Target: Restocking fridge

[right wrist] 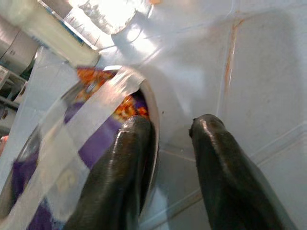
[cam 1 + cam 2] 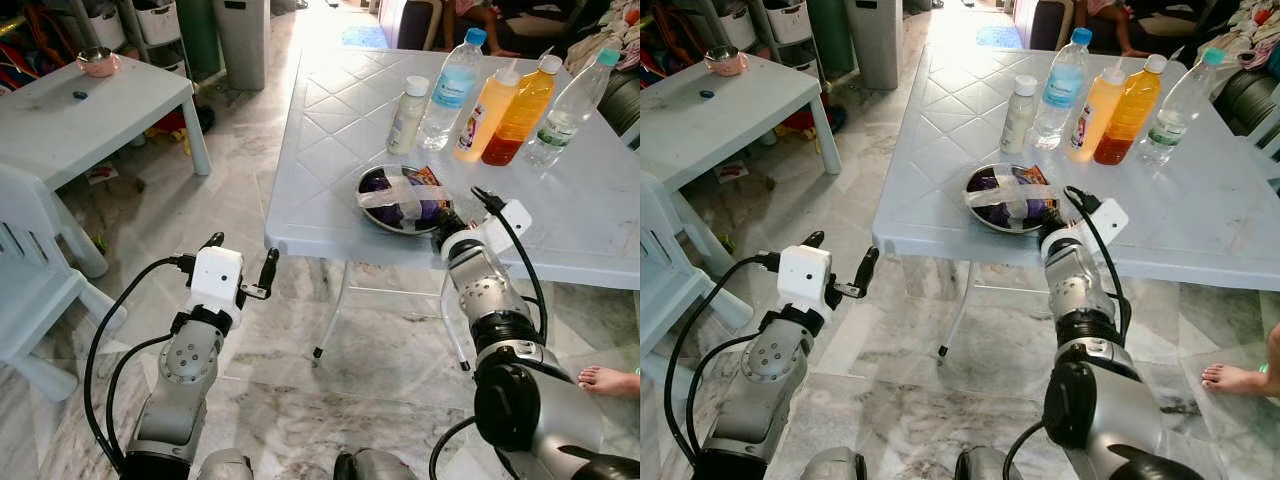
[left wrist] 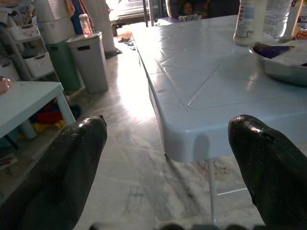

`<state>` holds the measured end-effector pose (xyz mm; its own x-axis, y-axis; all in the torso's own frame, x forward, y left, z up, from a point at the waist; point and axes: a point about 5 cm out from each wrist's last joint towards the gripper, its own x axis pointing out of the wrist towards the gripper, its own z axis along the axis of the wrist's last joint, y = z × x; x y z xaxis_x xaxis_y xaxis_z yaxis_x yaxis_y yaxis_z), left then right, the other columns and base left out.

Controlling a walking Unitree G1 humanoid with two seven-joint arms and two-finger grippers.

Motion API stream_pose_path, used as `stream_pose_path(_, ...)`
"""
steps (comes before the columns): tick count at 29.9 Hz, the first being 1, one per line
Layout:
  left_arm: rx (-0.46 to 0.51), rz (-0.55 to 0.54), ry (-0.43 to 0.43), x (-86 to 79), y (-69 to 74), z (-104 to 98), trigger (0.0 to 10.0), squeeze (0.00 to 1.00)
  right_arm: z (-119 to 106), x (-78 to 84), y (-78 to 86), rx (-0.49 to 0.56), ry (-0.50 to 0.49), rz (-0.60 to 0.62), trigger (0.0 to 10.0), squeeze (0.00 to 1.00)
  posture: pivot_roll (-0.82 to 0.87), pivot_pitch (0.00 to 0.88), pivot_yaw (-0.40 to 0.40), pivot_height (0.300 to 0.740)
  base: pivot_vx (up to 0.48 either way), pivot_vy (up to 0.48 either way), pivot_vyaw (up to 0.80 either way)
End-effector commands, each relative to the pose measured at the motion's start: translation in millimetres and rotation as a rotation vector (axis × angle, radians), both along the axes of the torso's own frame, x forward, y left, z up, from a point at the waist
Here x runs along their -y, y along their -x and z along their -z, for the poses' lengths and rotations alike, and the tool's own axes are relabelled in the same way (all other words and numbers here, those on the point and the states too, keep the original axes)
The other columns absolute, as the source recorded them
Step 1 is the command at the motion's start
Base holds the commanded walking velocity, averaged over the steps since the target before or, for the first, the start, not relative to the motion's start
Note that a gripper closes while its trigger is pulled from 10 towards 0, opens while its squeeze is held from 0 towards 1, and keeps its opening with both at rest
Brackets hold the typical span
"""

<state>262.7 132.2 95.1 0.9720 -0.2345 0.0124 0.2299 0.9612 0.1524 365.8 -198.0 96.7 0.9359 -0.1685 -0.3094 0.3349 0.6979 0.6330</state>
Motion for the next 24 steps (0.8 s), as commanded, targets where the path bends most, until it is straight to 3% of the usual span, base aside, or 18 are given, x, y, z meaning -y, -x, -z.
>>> stream_pose_path(1,0.003,-0.001,-0.008,0.5,0.0,-0.4,10.0,0.0,-2.3,8.7,-0.7,-0.008,0.002,0.045,0.0,0.0,0.07,0.044,-0.042,0.74,0.0,0.0,0.0)
stream_pose_path(24,0.012,-0.004,-0.009,1.6,-0.7,-2.7,10.0,0.0,-24.0,65.4,6.3,-0.009,0.171,0.337,0.0,0.0,0.06,0.045,-0.041,0.74,0.0,0.0,0.0)
